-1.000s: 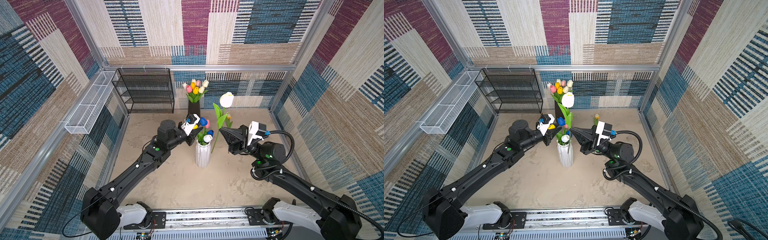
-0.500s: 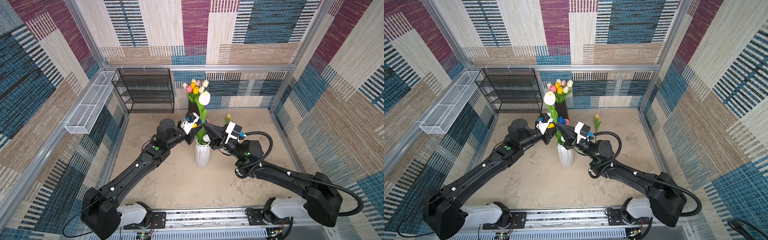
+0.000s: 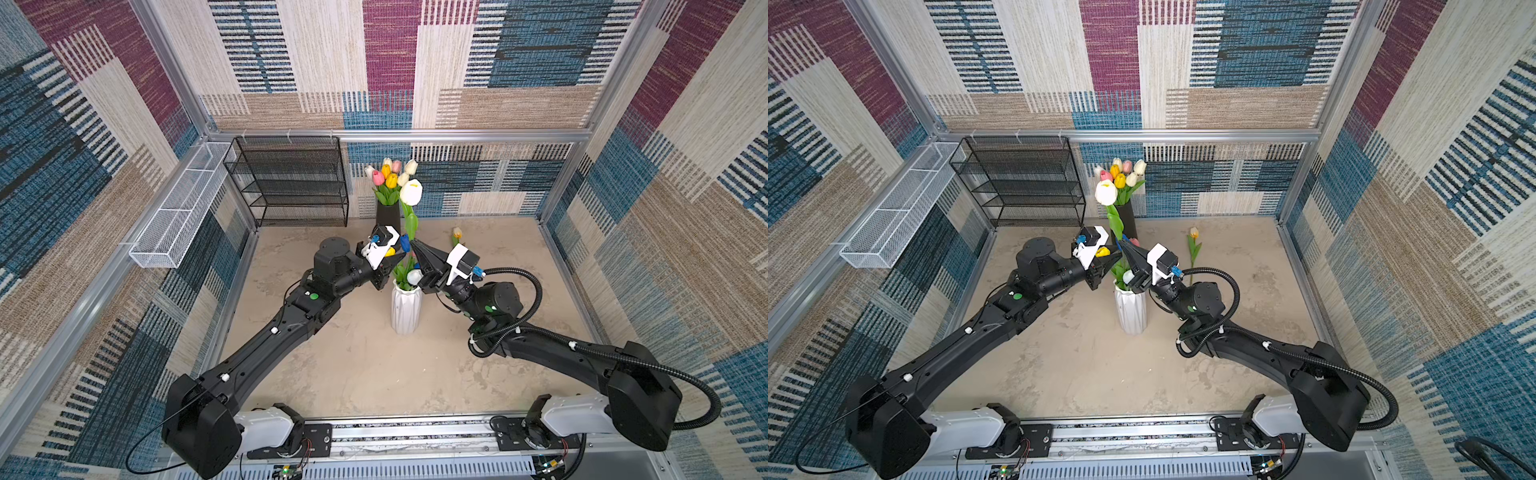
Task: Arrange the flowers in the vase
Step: 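Carry the white tulip over the white vase with the right gripper, then lower the white tulip stem into the white vase with the right gripper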
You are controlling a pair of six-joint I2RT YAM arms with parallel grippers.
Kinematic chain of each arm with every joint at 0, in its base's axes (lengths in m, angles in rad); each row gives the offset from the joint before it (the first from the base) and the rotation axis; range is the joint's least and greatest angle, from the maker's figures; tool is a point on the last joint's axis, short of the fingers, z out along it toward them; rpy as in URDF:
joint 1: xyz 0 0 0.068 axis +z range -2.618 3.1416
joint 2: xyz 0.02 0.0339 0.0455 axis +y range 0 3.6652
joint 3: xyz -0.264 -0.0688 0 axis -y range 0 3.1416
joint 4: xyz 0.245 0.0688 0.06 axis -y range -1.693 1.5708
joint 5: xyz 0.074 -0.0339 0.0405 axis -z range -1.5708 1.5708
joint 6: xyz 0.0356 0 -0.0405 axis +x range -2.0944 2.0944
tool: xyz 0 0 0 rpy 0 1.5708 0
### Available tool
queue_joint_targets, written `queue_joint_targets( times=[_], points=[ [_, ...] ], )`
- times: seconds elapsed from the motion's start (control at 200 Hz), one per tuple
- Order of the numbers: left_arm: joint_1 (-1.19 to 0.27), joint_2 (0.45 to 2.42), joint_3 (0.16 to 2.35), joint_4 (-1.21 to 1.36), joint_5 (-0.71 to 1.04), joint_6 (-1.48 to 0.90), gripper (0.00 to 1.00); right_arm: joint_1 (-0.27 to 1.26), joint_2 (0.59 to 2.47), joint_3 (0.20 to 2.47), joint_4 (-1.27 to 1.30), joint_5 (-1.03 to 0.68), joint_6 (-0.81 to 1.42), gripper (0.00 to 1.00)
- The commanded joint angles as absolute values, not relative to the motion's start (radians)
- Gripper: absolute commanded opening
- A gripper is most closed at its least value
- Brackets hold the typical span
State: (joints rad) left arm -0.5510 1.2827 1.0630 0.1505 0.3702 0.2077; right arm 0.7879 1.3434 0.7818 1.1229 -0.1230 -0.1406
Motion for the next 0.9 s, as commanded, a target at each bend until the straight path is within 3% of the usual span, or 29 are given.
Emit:
queue_joint_targets(
  times=[0.0, 0.386, 0.526, 0.606, 0.741, 0.831, 0.891],
  points=[
    [-0.549, 1.281, 1.062, 0.176, 0.372, 0.193, 0.26, 0.79, 1.352, 0.769, 1.094, -0.137, -0.155, 0.0],
    [-0.549, 1.29, 1.067, 0.174, 0.38, 0.184, 0.26, 0.789, 1.398, 0.736, 1.117, -0.182, -0.15, 0.0],
    [-0.549, 1.285, 1.068, 0.172, 0.377, 0.189, 0.26, 0.788, 1.37, 0.719, 1.112, -0.155, -0.145, 0.12],
    [-0.549, 1.284, 1.068, 0.17, 0.376, 0.191, 0.27, 0.788, 1.35, 0.716, 1.095, -0.135, -0.148, 0.35],
    [-0.549, 1.285, 1.068, 0.169, 0.374, 0.191, 0.27, 0.788, 1.323, 0.721, 1.055, -0.114, -0.152, 0.41],
    [-0.549, 1.285, 1.068, 0.168, 0.375, 0.19, 0.27, 0.787, 1.306, 0.721, 1.032, -0.089, -0.15, 0.42],
    [-0.549, 1.286, 1.068, 0.168, 0.375, 0.19, 0.27, 0.782, 1.301, 0.729, 1.006, -0.082, -0.148, 0.27]
  ],
)
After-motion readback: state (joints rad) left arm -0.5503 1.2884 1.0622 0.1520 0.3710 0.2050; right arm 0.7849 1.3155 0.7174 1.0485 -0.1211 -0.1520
